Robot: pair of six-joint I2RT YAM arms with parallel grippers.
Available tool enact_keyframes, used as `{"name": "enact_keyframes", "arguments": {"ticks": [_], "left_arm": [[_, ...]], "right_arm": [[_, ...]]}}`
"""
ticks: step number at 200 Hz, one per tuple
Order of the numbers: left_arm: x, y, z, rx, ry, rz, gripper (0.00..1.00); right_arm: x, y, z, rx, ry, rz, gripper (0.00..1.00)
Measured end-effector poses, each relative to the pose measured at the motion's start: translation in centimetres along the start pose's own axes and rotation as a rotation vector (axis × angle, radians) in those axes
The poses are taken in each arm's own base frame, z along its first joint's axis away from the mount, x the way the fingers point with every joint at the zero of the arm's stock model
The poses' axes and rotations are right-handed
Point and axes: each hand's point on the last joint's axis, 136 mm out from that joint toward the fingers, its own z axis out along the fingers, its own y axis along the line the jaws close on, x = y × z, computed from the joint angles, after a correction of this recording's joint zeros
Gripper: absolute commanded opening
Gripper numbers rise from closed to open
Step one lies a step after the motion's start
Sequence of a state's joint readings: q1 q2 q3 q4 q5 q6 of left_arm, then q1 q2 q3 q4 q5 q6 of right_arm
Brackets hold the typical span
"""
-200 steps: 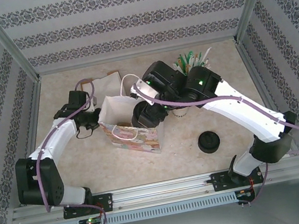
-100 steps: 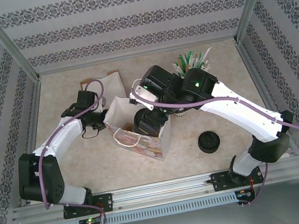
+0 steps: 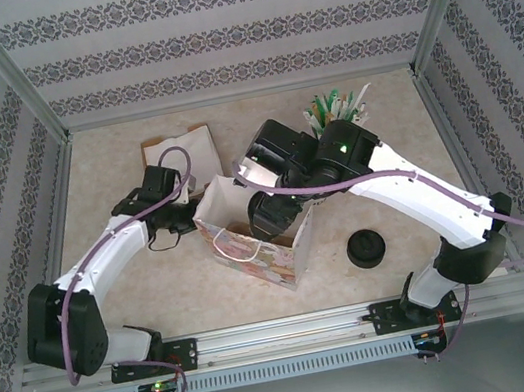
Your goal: Pack the takeout coffee
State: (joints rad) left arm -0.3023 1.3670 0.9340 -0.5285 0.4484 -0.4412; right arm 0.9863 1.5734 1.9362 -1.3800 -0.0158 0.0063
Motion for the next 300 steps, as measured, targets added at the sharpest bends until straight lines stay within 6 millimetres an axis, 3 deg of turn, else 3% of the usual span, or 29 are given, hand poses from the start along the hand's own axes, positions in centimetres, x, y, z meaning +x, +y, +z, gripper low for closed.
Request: {"name": "enact_keyframes", "arguments": {"ticks": [81,145,207,235,269,283,300], "left_arm": [[0.5,-0.6,-0.1,0.011,0.0,0.003,0.41],[1.3,-0.3,-0.2,0.009,0.004,-0.014,0.41],[0.9,-0.6,-1.1,0.002,-0.029,-0.006,0.44],[0.1,-0.4,-2.7,-0.04,-0.078,-0.002,0.49],[-1.7,-1.5,-6.2,-0.068,-0.184,0.021,0.53],[-2.4,-2.0,-7.6,-0.071,-0.221,0.034,0.65],[-3.0,-2.5,-9.1,-0.079,-0.252,0.038,0.69]], "right_arm": [[0.2,0.0,3.4,-0.002,0.169,-0.034,0.55],[1.3,-0.1,3.6,-0.001,0.22,-0.032,0.54],[2.7,-0.2,5.1,0.006,0.281,-0.029,0.54],[2.7,-0.3,5.8,0.009,0.281,-0.029,0.54],[3.1,0.1,7.0,0.004,0.294,-0.04,0.54],[3.1,0.1,7.2,0.004,0.291,-0.041,0.54],[3.0,0.1,7.4,0.005,0.289,-0.039,0.53]]}}
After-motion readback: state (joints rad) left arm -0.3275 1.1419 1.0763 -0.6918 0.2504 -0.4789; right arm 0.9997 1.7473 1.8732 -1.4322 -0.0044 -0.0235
